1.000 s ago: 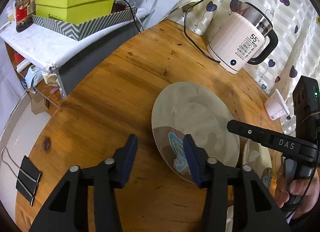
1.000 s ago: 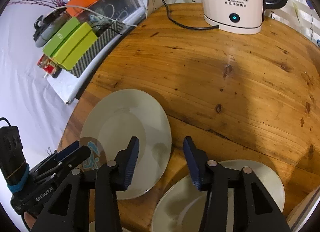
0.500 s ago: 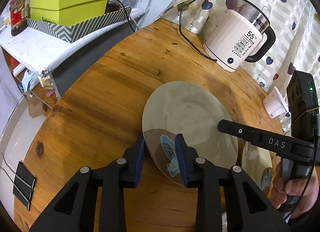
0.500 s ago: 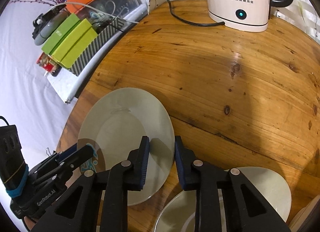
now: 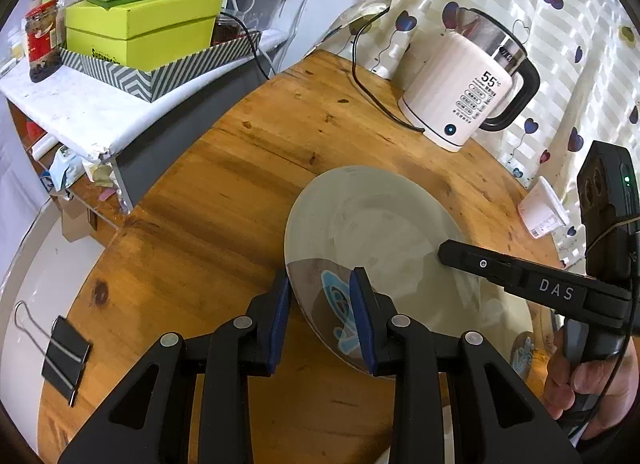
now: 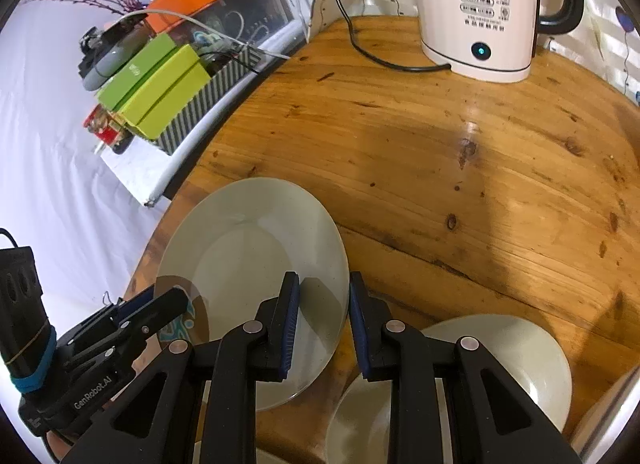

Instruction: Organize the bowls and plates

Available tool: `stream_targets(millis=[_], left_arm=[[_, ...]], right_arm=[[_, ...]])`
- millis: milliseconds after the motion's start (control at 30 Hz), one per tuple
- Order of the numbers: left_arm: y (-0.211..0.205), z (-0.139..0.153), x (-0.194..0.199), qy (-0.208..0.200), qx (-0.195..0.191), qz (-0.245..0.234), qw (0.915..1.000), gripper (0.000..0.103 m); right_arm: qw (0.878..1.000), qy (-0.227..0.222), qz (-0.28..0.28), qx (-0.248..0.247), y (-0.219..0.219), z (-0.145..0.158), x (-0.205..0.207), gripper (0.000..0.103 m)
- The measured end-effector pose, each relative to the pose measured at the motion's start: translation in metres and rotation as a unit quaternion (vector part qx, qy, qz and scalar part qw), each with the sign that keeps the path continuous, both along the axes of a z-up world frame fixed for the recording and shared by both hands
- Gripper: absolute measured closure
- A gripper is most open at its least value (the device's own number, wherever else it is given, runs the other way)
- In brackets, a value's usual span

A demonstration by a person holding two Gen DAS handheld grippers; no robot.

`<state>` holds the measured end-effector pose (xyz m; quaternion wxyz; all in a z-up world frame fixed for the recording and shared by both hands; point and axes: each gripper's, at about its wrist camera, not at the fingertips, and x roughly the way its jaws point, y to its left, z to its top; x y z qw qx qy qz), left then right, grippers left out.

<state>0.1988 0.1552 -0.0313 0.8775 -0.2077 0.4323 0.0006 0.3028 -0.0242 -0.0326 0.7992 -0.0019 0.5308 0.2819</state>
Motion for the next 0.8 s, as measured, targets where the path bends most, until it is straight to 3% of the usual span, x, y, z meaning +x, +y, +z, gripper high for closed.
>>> stream_targets(millis=[500, 800], left_arm=[[-0.012, 0.03, -0.054, -0.015, 0.006, -0.011, 0.9998, 0.072], [-0.03, 0.032, -0.084, -0.013, 0.007, -0.024, 0.9996, 0.072]], right_arm=[[1.0, -0.024, -0.005, -0.001, -0.015, 0.03, -0.065, 0.079], [1.0, -0.021, -0.017, 0.005, -0.036, 0.031, -0.1, 0.079]])
